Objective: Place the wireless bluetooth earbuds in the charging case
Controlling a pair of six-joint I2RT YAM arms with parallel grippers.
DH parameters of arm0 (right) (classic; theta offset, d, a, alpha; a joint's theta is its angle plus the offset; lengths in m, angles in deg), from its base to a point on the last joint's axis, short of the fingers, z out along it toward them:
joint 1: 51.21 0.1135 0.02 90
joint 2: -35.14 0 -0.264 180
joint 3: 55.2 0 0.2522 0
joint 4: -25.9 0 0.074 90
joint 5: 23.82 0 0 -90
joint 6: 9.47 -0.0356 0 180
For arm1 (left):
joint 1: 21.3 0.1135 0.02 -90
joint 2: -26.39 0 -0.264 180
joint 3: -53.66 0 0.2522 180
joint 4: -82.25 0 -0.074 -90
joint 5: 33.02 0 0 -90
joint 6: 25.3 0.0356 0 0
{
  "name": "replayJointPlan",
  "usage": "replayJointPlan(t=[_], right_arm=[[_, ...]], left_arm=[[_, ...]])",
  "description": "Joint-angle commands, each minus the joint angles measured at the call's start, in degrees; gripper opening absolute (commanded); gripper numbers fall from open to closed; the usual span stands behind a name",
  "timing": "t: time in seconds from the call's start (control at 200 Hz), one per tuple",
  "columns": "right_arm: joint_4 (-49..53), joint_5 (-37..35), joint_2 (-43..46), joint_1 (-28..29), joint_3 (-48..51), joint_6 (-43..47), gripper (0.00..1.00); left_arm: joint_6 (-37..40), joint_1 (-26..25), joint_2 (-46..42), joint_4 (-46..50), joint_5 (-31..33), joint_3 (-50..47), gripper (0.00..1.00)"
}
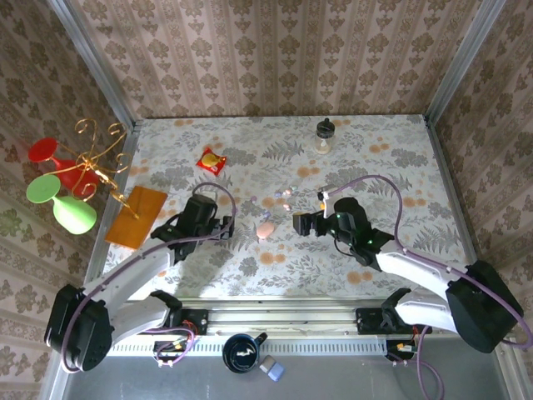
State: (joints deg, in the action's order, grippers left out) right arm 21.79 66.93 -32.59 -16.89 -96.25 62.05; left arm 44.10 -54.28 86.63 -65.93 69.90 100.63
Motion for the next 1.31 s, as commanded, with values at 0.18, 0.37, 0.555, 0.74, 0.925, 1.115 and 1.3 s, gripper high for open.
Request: replayJointPlan(t=[0.18, 0.37, 0.555, 0.74, 0.925, 1.115, 1.3], right_arm=[[-5.4, -0.7, -6.7, 3.0, -2.5, -2.5, 1.00], [-5.1, -1.0, -9.3, 4.3, -3.6, -3.6, 1.00], [-5.7, -1.2, -10.7, 5.3, -4.3, -4.0, 1.00], [-6.0, -1.2, -11.6, 6.4, -5.2, -4.0, 1.00], [-6.3, -1.8, -13.5, 7.7, -5.6, -4.5, 1.00], [-5.3, -4.2, -14.0, 8.0, -6.4, -7.9, 1.00], [-3.0, -8.7, -14.7, 8.0, -7.4, -13.0, 1.00]], left_arm=[[-12.6, 0.2, 7.3, 0.5, -1.1, -0.4, 0.95], [-15.6, 0.1, 12.2, -0.6, -1.1, -1.1, 0.84], [-14.5, 0.1, 13.7, -1.8, -1.0, -1.2, 0.66], [-12.7, 0.2, 15.7, -4.0, -1.4, -1.0, 0.63], [-12.1, 0.3, 18.0, -4.8, -2.1, -0.2, 0.57], [-12.6, 0.2, 16.3, -6.1, -2.9, -1.0, 0.41], [-6.1, 0.2, 10.8, -12.2, -6.5, -3.7, 0.41]])
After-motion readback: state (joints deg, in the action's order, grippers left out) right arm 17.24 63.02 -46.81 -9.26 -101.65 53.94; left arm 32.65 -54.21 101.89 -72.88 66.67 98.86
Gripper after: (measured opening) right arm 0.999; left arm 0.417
